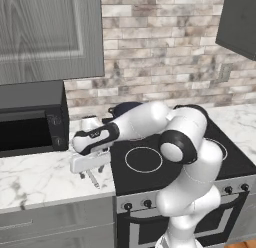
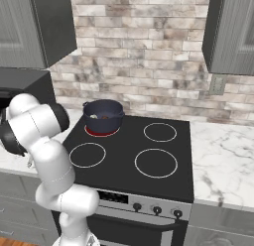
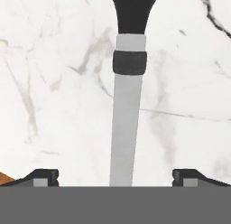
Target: Put the mushroom and garlic in the pot. Retrieve the spatula and lightly stir the vegetables in the pot.
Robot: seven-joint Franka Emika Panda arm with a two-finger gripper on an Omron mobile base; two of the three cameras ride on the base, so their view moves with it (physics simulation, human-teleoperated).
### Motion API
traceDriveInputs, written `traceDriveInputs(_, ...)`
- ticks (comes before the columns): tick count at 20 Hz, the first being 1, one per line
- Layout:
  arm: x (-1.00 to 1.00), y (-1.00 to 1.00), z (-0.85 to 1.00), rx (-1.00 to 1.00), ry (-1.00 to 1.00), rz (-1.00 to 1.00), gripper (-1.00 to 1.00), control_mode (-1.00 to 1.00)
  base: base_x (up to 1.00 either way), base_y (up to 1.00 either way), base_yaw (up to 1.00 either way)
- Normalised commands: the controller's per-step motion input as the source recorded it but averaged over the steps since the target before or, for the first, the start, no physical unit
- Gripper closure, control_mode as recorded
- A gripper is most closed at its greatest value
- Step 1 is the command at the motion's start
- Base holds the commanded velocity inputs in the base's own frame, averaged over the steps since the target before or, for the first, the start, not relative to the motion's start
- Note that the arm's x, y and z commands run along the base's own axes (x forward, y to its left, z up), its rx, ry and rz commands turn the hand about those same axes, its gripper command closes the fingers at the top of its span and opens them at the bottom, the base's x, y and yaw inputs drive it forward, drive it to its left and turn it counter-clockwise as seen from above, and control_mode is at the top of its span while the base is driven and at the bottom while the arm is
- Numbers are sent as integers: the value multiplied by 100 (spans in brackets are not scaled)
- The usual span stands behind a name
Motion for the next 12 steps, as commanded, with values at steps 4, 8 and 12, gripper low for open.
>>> traceDriveInputs(4, 0, 2, -18, 3, 0, 0, -100, -100, 0, 0, 0)
traceDriveInputs(8, -3, 0, -15, -1, 0, 0, -100, -100, 0, 0, 0)
traceDriveInputs(12, -9, 0, -10, -7, 0, -2, -100, -100, 0, 0, 0)
